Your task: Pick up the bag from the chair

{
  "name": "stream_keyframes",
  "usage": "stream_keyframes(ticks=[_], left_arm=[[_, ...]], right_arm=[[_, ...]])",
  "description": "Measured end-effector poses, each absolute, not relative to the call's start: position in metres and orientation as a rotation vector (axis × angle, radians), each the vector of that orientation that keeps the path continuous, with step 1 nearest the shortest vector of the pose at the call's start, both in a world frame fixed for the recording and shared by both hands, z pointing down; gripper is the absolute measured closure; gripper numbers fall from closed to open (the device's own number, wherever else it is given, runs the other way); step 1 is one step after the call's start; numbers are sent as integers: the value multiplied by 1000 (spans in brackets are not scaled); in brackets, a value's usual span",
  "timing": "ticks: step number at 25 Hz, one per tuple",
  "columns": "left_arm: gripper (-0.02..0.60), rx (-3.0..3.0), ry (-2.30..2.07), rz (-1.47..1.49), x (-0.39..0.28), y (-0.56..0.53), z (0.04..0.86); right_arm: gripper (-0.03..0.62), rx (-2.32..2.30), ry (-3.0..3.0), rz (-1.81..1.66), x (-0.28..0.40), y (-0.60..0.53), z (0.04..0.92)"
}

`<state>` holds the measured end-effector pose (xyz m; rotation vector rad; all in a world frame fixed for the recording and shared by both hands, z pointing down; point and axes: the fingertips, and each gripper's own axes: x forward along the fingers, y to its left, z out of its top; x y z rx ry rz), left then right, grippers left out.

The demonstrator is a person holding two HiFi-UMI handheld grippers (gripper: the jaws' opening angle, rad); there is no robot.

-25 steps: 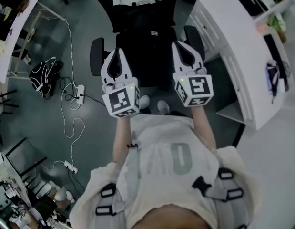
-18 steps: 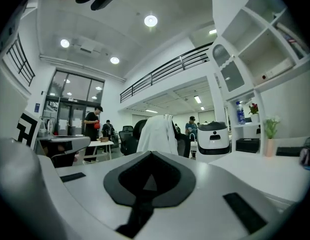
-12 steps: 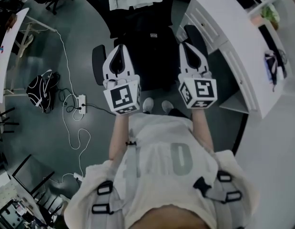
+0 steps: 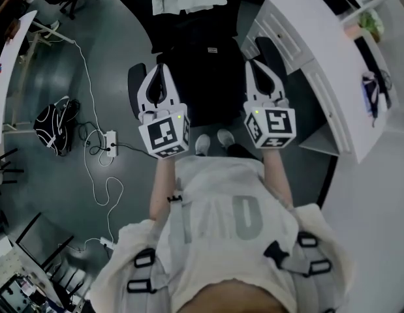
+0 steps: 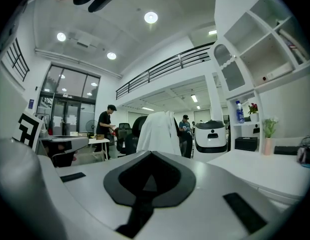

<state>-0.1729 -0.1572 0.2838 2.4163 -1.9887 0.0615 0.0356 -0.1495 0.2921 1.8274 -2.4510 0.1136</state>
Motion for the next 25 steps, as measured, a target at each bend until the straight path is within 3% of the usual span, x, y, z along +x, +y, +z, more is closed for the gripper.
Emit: stream_keyframes(ticks=[17,19,23,25], left_arm=[[574,2413,-2013,-8,-149,-164,273],[549,2409,-2006,-14,-150,-165,274],[422,2429,-1951,-27,-149,-168,277],[361,2448,-1921,-48,-147,-168,278]], right_arm=[[588,1767,-2554,125,52,-169,286],[575,1738,-2587,132,50,-170,285],[405,1700,-2634,149,46,-173,283],[351,1682,-2650,169,44,-175,285]])
